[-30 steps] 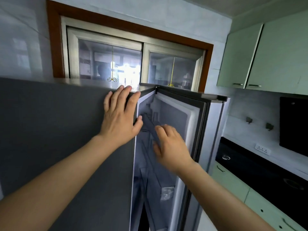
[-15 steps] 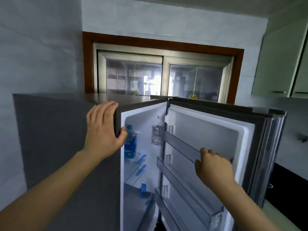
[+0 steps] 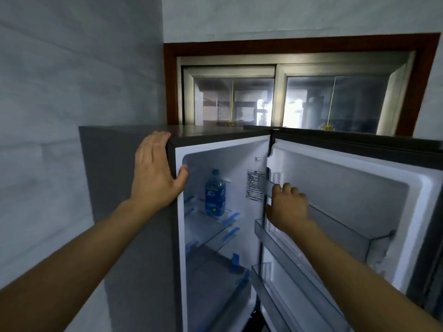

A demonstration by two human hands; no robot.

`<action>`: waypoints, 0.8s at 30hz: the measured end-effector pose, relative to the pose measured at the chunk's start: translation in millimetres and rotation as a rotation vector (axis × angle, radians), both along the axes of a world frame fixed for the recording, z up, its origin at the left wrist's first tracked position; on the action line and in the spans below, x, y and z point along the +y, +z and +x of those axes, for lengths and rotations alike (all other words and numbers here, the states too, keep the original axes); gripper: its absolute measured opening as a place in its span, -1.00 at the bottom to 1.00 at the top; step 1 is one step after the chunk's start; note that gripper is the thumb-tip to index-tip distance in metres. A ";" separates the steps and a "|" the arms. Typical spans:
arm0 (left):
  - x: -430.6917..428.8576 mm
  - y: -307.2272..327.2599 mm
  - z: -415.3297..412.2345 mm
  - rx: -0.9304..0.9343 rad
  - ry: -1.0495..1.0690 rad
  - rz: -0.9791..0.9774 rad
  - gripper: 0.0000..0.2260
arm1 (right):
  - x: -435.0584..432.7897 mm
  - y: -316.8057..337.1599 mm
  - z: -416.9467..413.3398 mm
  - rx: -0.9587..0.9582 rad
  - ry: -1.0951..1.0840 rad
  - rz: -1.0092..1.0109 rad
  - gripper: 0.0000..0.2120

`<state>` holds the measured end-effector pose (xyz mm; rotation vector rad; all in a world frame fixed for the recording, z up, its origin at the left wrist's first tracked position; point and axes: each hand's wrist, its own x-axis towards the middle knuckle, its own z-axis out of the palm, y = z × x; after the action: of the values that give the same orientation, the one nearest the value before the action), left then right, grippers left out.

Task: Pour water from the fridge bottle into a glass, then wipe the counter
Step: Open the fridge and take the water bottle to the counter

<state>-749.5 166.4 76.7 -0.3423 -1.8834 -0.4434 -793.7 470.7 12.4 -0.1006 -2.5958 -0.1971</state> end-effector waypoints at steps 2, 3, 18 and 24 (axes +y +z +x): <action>0.6 -1.4 -1.9 0.019 0.000 -0.003 -0.36 | 10.5 -14.9 -15.3 0.112 0.028 0.077 -0.56; 0.5 -2.5 -4.0 0.027 -0.002 -0.003 -0.36 | 13.8 -20.2 -21.6 0.168 0.040 0.088 -0.59; 0.1 -1.7 -7.5 0.028 -0.017 0.035 -0.36 | 25.9 -10.9 -92.2 0.143 0.102 -0.011 -0.51; -4.4 1.9 -1.4 0.004 0.045 0.040 -0.41 | 56.6 24.9 -100.5 -0.102 0.370 -0.356 -0.43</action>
<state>-751.0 162.0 78.6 -0.2731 -1.8717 -0.4493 -894.2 527.3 37.3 0.2683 -2.6657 0.4033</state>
